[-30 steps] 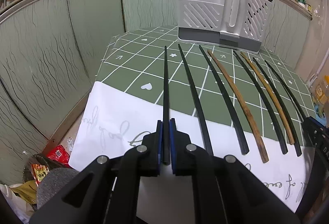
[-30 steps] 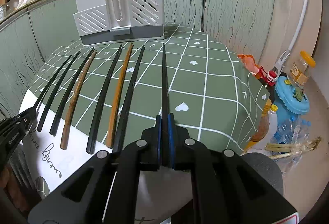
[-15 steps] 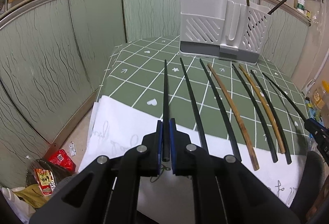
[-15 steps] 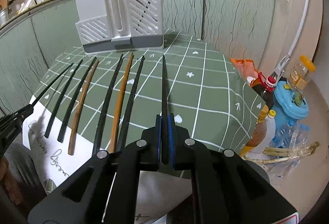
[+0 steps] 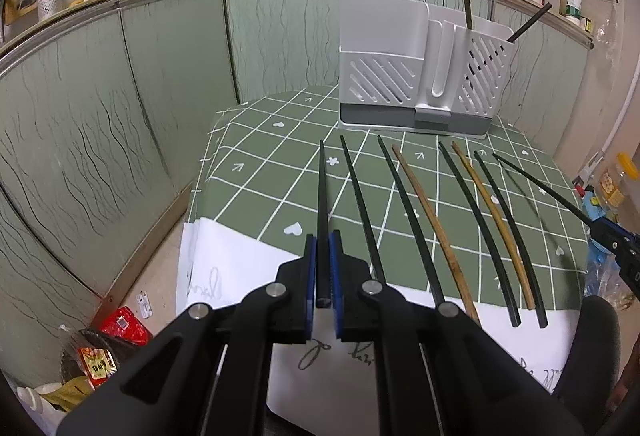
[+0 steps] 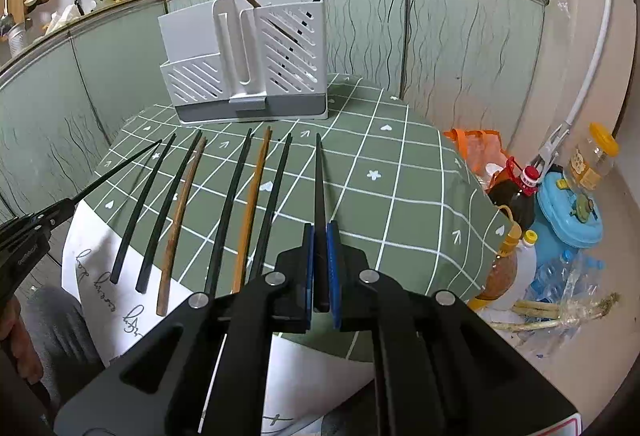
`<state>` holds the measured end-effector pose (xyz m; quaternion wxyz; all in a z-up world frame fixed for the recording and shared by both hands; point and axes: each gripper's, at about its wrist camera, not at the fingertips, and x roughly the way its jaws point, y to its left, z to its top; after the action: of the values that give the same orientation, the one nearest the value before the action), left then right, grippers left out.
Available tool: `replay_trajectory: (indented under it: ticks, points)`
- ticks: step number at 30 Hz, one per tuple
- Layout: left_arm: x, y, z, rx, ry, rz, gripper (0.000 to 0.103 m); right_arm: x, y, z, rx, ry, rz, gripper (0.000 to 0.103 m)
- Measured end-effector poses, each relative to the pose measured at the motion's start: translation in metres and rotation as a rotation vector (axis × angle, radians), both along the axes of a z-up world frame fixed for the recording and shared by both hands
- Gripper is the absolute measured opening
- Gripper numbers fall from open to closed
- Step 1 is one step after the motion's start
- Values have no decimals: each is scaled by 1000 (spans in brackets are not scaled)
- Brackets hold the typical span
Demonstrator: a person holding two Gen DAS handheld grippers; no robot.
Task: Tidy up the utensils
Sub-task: 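Lift both held black chopsticks off the cloth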
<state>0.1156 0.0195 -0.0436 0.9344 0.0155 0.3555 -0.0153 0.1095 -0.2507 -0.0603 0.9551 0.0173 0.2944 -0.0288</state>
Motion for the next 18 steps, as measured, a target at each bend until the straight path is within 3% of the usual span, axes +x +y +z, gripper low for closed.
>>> replay_trajectory:
  ticks: [18]
  points:
    - [11, 4, 43, 5, -57, -20, 8, 6, -9, 48, -2, -82, 10, 6]
